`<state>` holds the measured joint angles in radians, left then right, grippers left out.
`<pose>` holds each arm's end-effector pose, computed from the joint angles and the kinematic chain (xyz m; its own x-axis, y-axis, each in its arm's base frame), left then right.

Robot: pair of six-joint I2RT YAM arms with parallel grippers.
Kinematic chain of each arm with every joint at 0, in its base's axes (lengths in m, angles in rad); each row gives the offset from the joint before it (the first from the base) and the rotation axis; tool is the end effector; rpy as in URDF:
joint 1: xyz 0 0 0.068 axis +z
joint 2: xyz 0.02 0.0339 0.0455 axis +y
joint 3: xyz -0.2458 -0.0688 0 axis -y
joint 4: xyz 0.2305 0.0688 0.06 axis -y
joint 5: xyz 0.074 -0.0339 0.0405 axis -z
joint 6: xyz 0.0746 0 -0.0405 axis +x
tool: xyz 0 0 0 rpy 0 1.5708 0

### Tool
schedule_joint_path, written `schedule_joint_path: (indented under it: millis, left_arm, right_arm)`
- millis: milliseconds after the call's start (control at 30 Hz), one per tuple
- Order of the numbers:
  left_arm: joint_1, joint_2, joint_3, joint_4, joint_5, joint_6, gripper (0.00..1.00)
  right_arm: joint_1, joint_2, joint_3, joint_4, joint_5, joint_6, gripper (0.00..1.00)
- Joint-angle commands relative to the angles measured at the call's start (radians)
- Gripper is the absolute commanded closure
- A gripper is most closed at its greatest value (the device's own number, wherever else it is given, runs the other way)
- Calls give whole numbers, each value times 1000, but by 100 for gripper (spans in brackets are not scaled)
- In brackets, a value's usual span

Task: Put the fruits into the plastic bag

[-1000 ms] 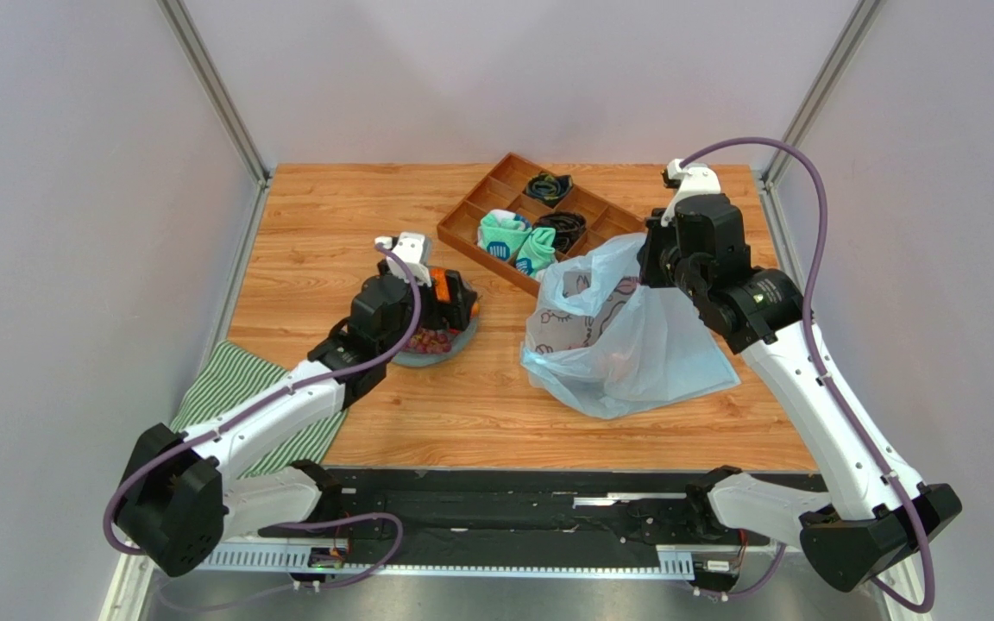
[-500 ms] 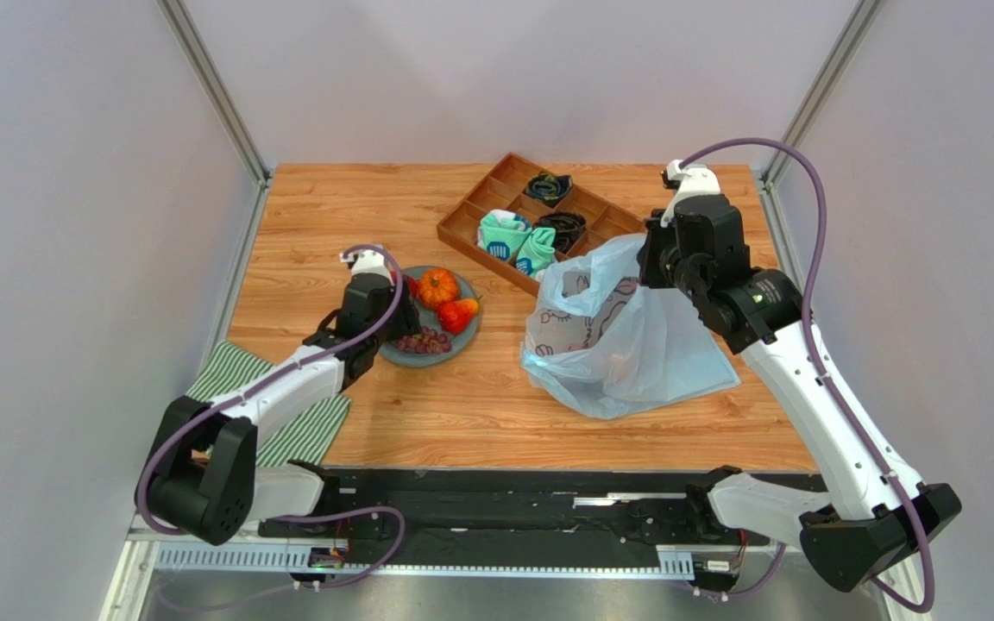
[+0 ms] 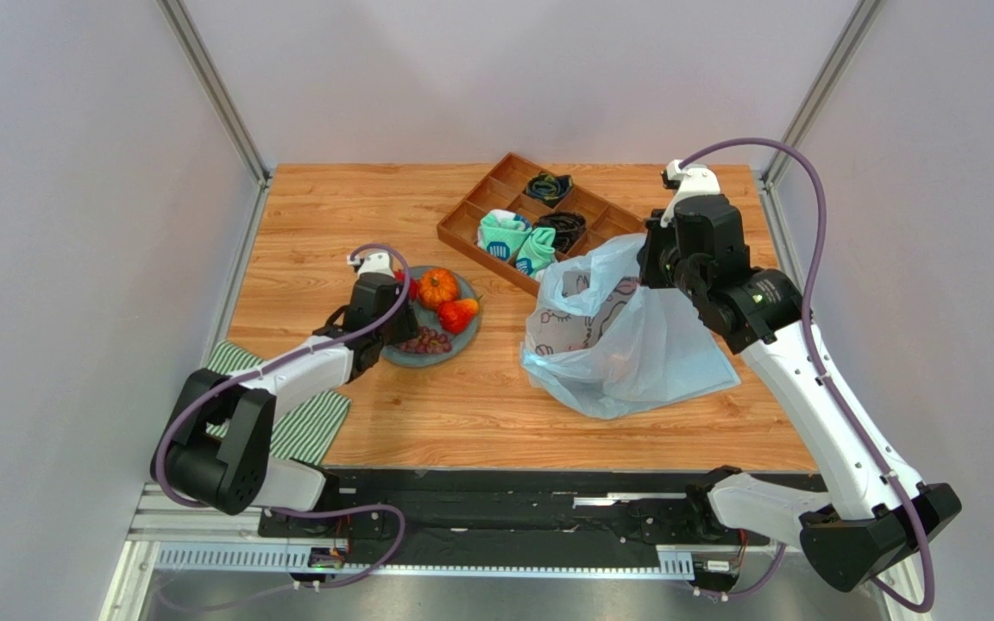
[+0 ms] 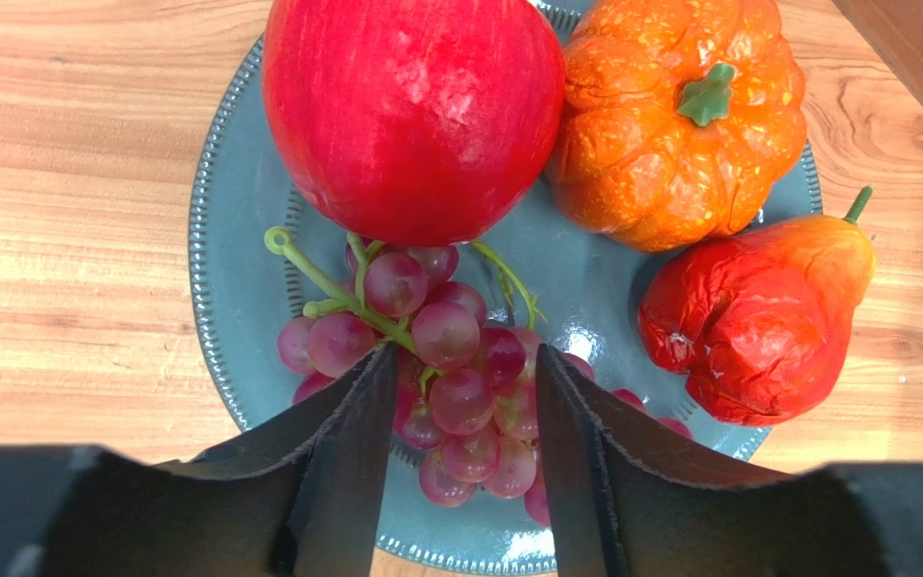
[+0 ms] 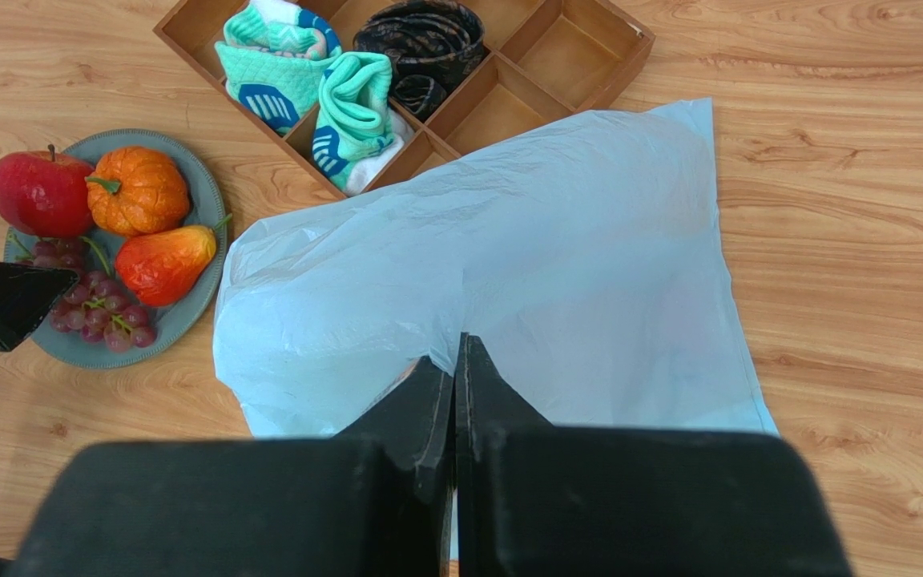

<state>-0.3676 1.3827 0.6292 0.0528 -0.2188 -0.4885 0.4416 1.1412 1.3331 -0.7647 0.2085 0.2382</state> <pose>0.2815 -0.0911 0.1464 -0.6233 -0.2509 -0.7407 -0.1093 0.9658 -0.2351 0.2380 0.0954 0.3602 -0.5377 0.0011 -0.8431 -0.1379 0.9864 0.0893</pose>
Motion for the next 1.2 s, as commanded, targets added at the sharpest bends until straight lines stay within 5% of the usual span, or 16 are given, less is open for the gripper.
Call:
schedule_joint_path:
  millis: [0, 667, 1167]
  left_arm:
    - [7, 3, 33, 22, 12, -2, 47]
    - [7, -13, 26, -7, 7, -12, 63]
    - [7, -60, 9, -45, -2, -7, 87]
  right_arm:
    - [-1, 0, -2, 36, 14, -5, 100]
    - [-3, 5, -2, 41, 9, -5, 100]
    - [-1, 3, -3, 41, 6, 0, 100]
